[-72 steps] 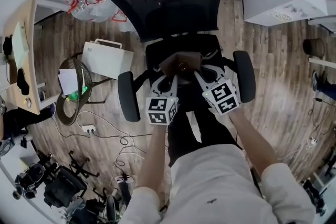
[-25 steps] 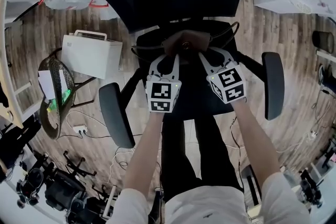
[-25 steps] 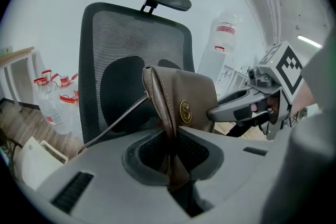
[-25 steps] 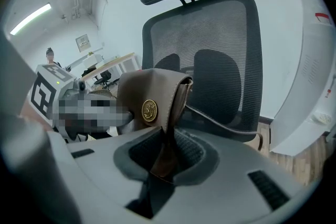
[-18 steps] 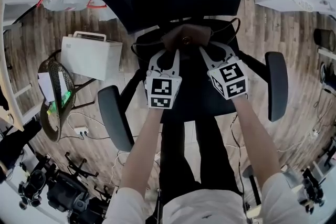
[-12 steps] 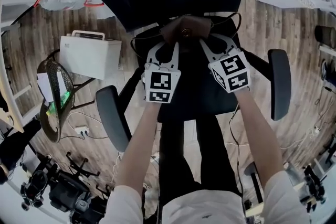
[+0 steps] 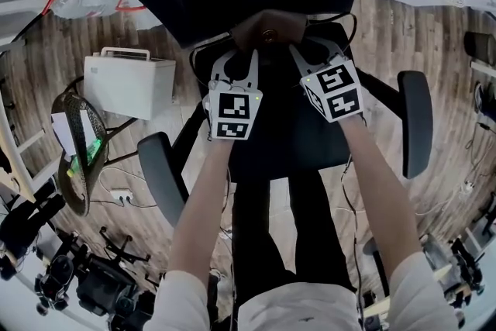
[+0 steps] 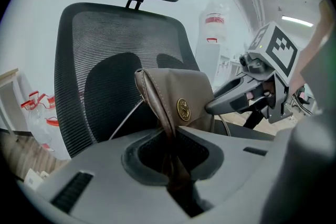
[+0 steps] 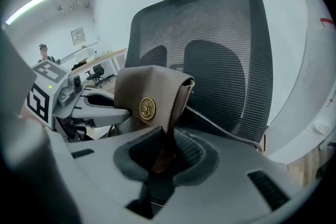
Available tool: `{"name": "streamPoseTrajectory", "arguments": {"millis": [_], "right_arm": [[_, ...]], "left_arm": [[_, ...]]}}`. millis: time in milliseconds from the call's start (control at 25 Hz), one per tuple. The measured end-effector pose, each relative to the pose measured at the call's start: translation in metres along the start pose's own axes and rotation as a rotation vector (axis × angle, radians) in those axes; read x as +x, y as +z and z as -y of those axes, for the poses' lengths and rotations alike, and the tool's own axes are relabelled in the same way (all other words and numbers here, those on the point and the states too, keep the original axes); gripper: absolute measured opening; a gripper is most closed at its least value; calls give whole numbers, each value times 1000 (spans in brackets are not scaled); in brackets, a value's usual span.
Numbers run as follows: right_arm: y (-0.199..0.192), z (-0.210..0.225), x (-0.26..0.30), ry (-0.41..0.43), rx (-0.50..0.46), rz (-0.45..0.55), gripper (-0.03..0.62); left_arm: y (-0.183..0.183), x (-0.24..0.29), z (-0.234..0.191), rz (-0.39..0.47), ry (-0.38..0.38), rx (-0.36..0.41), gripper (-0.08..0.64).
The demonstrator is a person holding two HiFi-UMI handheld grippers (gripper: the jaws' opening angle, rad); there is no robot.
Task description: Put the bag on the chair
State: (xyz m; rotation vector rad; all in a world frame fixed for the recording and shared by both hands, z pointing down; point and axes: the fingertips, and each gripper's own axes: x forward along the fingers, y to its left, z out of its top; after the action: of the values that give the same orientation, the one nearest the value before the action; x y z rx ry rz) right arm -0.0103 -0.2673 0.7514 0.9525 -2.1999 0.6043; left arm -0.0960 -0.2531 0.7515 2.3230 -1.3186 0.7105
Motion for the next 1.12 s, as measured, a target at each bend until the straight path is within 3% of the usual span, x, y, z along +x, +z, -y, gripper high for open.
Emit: {"name": "streamPoseTrajectory", "arguments": {"millis": [440,1120], "right_arm": [[1,16,21,17,-78,-46,72],[-13,17,36,13,-140,-99,71]], "left_arm": [[-4,13,-5,-3,-31,-1,46],[-32,33,-8,-98,-50,-26,63]]}}
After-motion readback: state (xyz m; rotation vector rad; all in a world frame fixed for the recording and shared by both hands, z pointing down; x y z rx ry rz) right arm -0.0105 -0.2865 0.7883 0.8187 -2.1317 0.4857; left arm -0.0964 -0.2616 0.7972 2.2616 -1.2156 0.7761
